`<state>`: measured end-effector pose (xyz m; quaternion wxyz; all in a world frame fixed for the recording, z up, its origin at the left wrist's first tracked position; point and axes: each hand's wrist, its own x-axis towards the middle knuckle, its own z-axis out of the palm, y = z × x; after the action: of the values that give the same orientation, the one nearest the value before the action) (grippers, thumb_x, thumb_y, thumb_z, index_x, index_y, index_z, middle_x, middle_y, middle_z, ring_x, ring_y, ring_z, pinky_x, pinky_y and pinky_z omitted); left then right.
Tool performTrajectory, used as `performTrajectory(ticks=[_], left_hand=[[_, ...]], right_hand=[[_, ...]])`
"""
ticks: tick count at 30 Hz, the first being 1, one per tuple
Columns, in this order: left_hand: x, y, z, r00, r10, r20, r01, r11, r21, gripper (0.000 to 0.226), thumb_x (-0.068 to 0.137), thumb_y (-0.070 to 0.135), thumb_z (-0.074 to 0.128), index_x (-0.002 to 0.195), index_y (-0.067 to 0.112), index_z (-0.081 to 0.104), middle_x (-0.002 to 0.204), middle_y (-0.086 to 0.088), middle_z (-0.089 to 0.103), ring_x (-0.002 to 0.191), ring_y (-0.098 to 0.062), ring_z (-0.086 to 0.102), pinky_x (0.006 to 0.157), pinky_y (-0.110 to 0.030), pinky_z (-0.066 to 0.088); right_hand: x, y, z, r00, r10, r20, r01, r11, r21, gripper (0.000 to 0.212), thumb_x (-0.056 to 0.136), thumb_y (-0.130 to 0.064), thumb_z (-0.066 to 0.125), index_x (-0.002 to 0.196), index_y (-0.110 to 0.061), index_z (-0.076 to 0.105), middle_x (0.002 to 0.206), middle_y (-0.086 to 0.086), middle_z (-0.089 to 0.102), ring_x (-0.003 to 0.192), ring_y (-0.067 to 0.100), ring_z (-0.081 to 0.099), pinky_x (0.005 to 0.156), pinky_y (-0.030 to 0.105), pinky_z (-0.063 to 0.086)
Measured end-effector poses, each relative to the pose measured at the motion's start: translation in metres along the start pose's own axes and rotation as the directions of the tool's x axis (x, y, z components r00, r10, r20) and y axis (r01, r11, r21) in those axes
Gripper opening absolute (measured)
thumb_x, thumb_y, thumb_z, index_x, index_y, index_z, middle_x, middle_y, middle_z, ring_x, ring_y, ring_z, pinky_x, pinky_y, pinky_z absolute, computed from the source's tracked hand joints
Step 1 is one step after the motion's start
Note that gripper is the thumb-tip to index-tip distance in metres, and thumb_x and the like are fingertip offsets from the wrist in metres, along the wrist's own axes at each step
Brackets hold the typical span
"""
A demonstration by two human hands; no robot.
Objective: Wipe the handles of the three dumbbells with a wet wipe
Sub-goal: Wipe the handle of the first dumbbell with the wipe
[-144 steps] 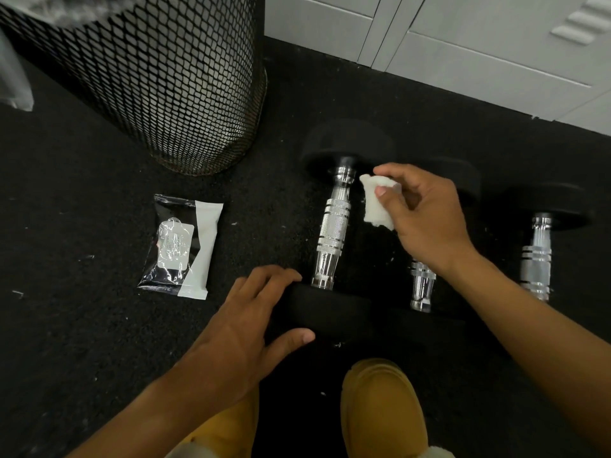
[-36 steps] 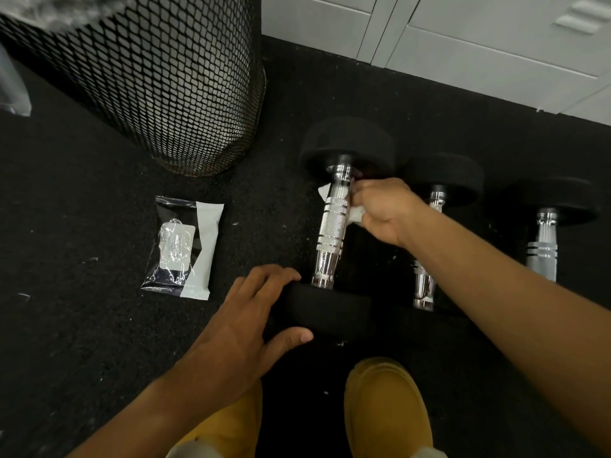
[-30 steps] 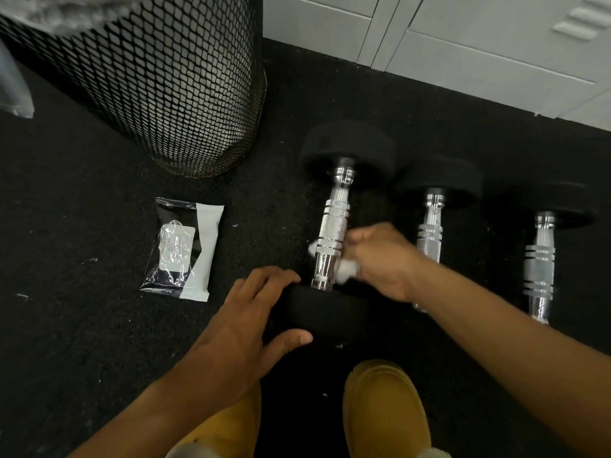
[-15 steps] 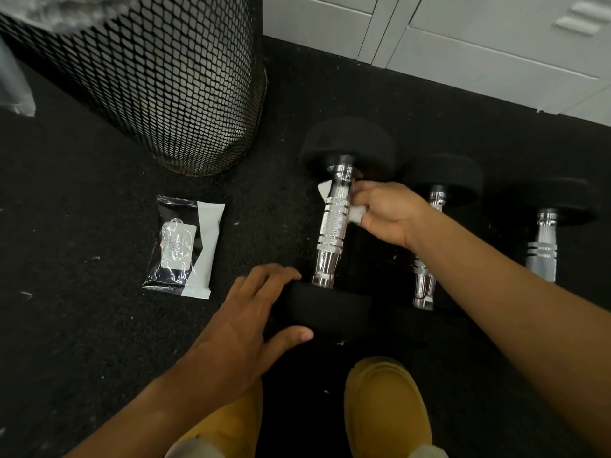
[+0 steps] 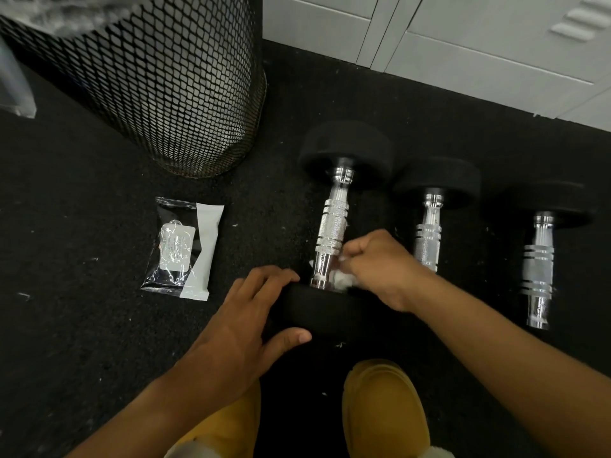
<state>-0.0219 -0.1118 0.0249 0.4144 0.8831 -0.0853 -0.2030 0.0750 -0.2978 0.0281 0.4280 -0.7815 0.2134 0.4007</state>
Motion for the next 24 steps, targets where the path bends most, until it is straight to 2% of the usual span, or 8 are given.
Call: performTrajectory(ticks=[3,7,11,14,17,18,21,24], left_hand=[[0.000,0.000,0.000,1.000,0.001,0.004,-0.001,1.000,-0.003,0.060,0.077,0.071,0.043,0.128,0.043,0.031,0.128,0.022,0.035,0.116,-0.007,0.041,0.094,-0.023,0.037],[0.000,-0.001,0.000,1.000,-0.006,0.012,0.006,1.000,0.003,0.060,0.076,0.071,0.043,0.129,0.044,0.030,0.128,0.024,0.033,0.116,-0.007,0.040,0.092,-0.020,0.037],[0.001,0.000,0.001,1.000,-0.001,0.008,0.001,1.000,0.000,0.061,0.076,0.072,0.044,0.128,0.043,0.032,0.128,0.021,0.035,0.114,-0.007,0.041,0.092,-0.022,0.038],[0.002,0.001,0.001,1.000,0.009,-0.001,-0.009,1.000,0.004,0.060,0.077,0.069,0.045,0.128,0.040,0.034,0.127,0.020,0.037,0.113,-0.008,0.043,0.093,-0.024,0.039],[0.001,0.001,0.001,1.000,0.011,-0.001,-0.011,1.000,-0.002,0.060,0.077,0.069,0.045,0.128,0.040,0.034,0.128,0.019,0.037,0.113,-0.008,0.043,0.094,-0.025,0.039],[0.001,0.001,0.000,1.000,0.009,-0.001,-0.009,1.000,-0.003,0.060,0.077,0.070,0.044,0.128,0.041,0.034,0.128,0.020,0.037,0.113,-0.008,0.043,0.094,-0.025,0.039],[0.001,0.001,0.000,1.000,0.002,0.002,-0.002,1.000,-0.009,0.061,0.076,0.074,0.040,0.128,0.043,0.032,0.128,0.021,0.035,0.114,-0.008,0.042,0.094,-0.025,0.040],[0.001,0.000,0.000,1.000,0.005,-0.002,-0.005,1.000,-0.010,0.061,0.077,0.072,0.042,0.129,0.041,0.033,0.128,0.021,0.036,0.115,-0.008,0.042,0.094,-0.026,0.040]], right_hand=[[0.024,-0.019,-0.009,0.996,0.071,0.062,-0.085,0.959,0.270,0.028,0.078,0.026,0.042,0.097,0.014,0.060,0.075,0.015,0.066,0.056,0.018,0.064,0.048,0.027,0.056],[0.046,-0.036,-0.028,0.978,-0.033,0.204,-0.100,0.789,0.606,0.035,0.084,0.025,0.032,0.099,0.008,0.058,0.087,0.014,0.065,0.073,0.021,0.067,0.059,0.031,0.058],[0.048,-0.034,-0.027,0.990,-0.062,0.131,-0.047,0.720,0.693,0.031,0.086,0.023,0.033,0.097,0.008,0.059,0.090,0.014,0.065,0.080,0.023,0.065,0.064,0.032,0.058],[0.036,-0.026,-0.022,0.996,-0.048,-0.068,0.079,0.812,0.578,0.025,0.084,0.017,0.050,0.094,0.000,0.065,0.087,0.009,0.067,0.076,0.019,0.065,0.069,0.030,0.058],[0.016,-0.010,-0.014,0.951,-0.112,-0.289,0.171,0.967,0.187,0.029,0.082,0.007,0.059,0.076,-0.020,0.068,0.071,-0.009,0.063,0.070,0.008,0.062,0.073,0.027,0.054],[0.007,-0.003,-0.009,0.947,-0.141,-0.287,0.165,0.984,0.062,0.029,0.081,0.005,0.059,0.067,-0.019,0.066,0.066,-0.010,0.062,0.066,0.007,0.061,0.069,0.025,0.052],[-0.004,0.015,0.008,0.982,-0.128,-0.138,0.110,0.985,-0.132,0.016,0.078,0.001,0.058,0.070,-0.007,0.069,0.067,0.003,0.068,0.062,0.012,0.061,0.059,0.022,0.048],[0.010,0.012,0.009,0.999,-0.006,-0.042,0.006,1.000,-0.011,0.021,0.078,0.011,0.054,0.079,-0.002,0.071,0.081,0.015,0.071,0.065,0.016,0.063,0.064,0.027,0.053]])
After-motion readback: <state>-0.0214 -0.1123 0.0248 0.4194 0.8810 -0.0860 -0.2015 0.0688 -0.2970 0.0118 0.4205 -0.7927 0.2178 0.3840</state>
